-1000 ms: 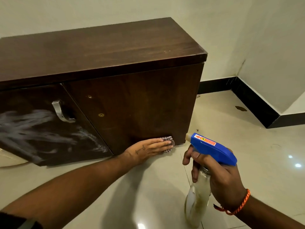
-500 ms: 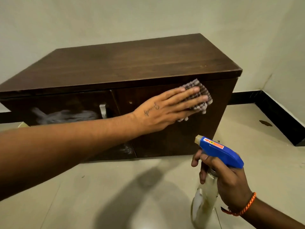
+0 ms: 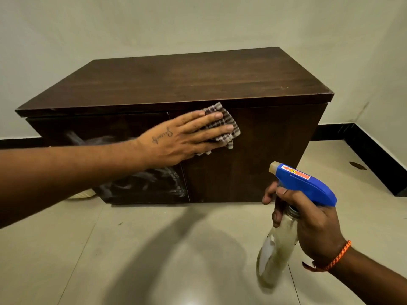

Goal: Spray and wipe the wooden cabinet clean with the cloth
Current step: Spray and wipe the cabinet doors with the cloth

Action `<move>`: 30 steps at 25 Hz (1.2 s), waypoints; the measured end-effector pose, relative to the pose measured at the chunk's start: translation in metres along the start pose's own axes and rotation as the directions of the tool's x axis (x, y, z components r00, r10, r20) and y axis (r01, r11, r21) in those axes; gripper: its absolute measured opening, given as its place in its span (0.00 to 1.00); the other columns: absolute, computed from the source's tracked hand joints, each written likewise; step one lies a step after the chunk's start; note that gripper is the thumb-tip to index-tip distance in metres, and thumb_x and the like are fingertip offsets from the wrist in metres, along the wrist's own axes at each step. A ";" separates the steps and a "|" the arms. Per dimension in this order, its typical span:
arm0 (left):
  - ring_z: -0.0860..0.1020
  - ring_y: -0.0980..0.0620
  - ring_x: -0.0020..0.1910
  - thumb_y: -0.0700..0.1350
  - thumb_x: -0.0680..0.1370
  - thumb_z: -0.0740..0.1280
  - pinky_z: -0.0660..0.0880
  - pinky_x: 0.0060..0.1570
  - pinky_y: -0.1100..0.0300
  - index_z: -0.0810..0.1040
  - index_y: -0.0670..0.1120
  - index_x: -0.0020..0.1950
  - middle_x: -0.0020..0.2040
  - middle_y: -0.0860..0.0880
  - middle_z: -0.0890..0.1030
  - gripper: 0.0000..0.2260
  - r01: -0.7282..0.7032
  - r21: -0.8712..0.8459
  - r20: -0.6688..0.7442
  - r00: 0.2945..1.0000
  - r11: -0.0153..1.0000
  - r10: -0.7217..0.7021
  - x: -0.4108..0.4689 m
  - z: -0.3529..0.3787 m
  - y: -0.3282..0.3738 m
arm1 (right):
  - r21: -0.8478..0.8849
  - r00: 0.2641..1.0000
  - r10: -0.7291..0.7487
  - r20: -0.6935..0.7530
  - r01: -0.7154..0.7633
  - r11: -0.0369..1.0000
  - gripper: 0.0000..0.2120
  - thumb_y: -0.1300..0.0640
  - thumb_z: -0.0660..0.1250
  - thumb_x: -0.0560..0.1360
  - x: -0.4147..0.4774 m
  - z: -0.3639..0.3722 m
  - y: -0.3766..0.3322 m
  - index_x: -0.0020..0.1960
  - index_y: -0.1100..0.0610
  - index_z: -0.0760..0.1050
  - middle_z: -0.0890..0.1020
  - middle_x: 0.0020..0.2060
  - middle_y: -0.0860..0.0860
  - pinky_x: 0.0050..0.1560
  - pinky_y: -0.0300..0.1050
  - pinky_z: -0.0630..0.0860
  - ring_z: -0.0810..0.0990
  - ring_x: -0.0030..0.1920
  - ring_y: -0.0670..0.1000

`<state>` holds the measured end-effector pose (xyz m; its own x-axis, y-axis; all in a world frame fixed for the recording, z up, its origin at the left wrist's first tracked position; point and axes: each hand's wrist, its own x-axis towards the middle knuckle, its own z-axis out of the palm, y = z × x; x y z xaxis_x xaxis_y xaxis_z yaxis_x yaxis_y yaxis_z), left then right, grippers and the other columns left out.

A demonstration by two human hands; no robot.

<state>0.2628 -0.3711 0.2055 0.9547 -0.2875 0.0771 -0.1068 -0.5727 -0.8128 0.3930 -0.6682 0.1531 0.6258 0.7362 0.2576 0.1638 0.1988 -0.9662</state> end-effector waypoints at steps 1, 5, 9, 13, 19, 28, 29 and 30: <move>0.37 0.41 0.82 0.44 0.84 0.49 0.36 0.80 0.44 0.38 0.50 0.83 0.83 0.46 0.36 0.30 -0.010 -0.009 0.029 1.000 1.000 0.010 -0.003 0.007 0.012 | 0.006 1.000 0.004 0.005 -0.004 1.000 0.10 0.57 0.61 0.74 -0.001 0.000 0.000 0.40 0.57 0.80 0.81 0.36 0.60 0.25 0.49 0.77 0.76 0.25 0.57; 0.31 0.42 0.79 0.44 0.83 0.48 0.34 0.78 0.44 0.27 0.46 0.79 0.79 0.44 0.26 0.33 -0.129 0.039 0.186 0.975 0.991 0.120 -0.012 0.048 0.078 | -0.026 0.999 0.032 0.011 -0.031 0.999 0.09 0.55 0.62 0.74 -0.005 -0.003 0.010 0.41 0.56 0.80 0.81 0.37 0.61 0.26 0.49 0.77 0.76 0.25 0.58; 0.31 0.43 0.80 0.47 0.84 0.53 0.34 0.78 0.43 0.32 0.45 0.81 0.81 0.45 0.30 0.35 -0.176 0.048 0.122 0.978 0.983 0.169 -0.011 0.104 0.146 | -0.066 0.998 0.065 0.021 -0.063 0.996 0.10 0.56 0.61 0.74 -0.003 -0.006 0.026 0.41 0.52 0.80 0.82 0.37 0.59 0.27 0.49 0.78 0.77 0.25 0.57; 0.31 0.43 0.79 0.46 0.84 0.61 0.28 0.74 0.37 0.36 0.47 0.83 0.82 0.47 0.33 0.38 -0.273 0.115 0.175 0.952 0.955 0.251 -0.007 0.147 0.198 | -0.068 0.998 0.055 0.020 -0.053 0.996 0.10 0.57 0.60 0.75 0.003 0.001 0.038 0.41 0.53 0.80 0.81 0.37 0.59 0.27 0.49 0.77 0.76 0.25 0.58; 0.46 0.49 0.83 0.42 0.83 0.57 0.40 0.79 0.46 0.40 0.44 0.83 0.84 0.50 0.45 0.34 -0.243 -0.037 0.050 0.968 0.969 0.245 -0.005 0.151 0.216 | -0.041 0.999 0.042 0.029 -0.041 0.998 0.11 0.58 0.61 0.74 0.007 0.006 0.037 0.41 0.51 0.82 0.81 0.36 0.59 0.26 0.48 0.77 0.76 0.25 0.59; 0.37 0.44 0.82 0.34 0.80 0.59 0.40 0.80 0.49 0.62 0.51 0.81 0.84 0.47 0.48 0.30 0.354 -0.840 0.334 0.934 0.411 -0.123 -0.018 0.024 0.183 | -0.019 0.998 0.049 0.041 -0.049 0.999 0.08 0.59 0.68 0.75 -0.001 0.033 0.006 0.42 0.50 0.84 0.81 0.35 0.62 0.25 0.53 0.76 0.74 0.25 0.64; 0.37 0.49 0.82 0.34 0.80 0.60 0.39 0.80 0.54 0.63 0.54 0.80 0.84 0.51 0.48 0.30 0.458 -0.876 0.439 0.887 0.152 -0.143 -0.026 0.007 0.173 | -0.009 0.997 0.055 0.050 -0.055 0.998 0.08 0.60 0.69 0.74 -0.002 0.038 0.002 0.42 0.48 0.84 0.81 0.35 0.61 0.25 0.52 0.76 0.75 0.25 0.61; 0.43 0.53 0.82 0.35 0.80 0.60 0.43 0.80 0.58 0.65 0.57 0.79 0.84 0.53 0.52 0.29 0.534 -0.835 0.550 0.821 -0.134 -0.156 -0.033 -0.008 0.163 | -0.001 0.997 0.054 0.061 -0.054 0.999 0.08 0.60 0.70 0.73 -0.002 0.042 -0.002 0.42 0.48 0.85 0.81 0.35 0.62 0.25 0.50 0.76 0.75 0.25 0.58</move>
<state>0.2118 -0.4613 0.0754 0.9528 0.2755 -0.1275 0.2921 -0.7180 0.6318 0.3594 -0.6425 0.1544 0.5860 0.7840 0.2051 0.1308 0.1583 -0.9787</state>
